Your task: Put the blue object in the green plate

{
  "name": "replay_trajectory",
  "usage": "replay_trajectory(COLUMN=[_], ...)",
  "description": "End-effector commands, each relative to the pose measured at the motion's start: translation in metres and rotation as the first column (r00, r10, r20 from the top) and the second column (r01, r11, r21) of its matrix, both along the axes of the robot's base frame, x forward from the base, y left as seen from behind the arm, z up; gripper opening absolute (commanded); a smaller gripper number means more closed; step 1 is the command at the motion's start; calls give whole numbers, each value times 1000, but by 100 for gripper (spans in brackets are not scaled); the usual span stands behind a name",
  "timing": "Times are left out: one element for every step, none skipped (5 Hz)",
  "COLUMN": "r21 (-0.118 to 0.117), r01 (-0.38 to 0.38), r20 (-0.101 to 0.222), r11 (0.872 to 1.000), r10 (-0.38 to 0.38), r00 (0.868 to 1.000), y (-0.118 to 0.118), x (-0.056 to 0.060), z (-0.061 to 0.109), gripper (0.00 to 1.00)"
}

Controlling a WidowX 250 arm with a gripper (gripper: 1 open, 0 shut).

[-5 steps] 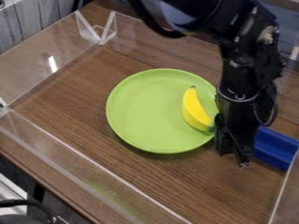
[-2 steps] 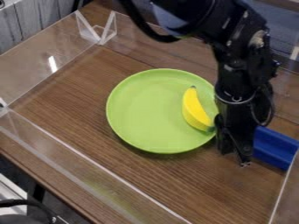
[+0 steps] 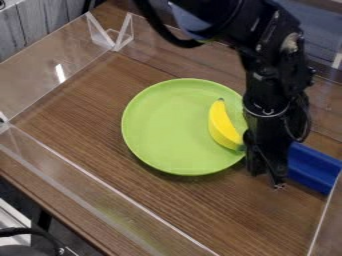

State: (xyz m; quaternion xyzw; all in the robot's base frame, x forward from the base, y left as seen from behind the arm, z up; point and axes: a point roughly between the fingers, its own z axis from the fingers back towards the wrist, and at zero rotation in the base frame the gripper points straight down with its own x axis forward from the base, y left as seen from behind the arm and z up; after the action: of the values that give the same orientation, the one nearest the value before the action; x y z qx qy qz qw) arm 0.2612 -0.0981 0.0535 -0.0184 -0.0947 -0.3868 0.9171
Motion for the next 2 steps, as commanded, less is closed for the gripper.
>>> replay_trajectory(r21=[-24, -29], r01=[-15, -22], r20=[53, 49], r11=[1000, 999], r10=[16, 23], r00=[998, 999], y=[1, 1], x=[10, 11], z=[17, 17], gripper=[0, 0])
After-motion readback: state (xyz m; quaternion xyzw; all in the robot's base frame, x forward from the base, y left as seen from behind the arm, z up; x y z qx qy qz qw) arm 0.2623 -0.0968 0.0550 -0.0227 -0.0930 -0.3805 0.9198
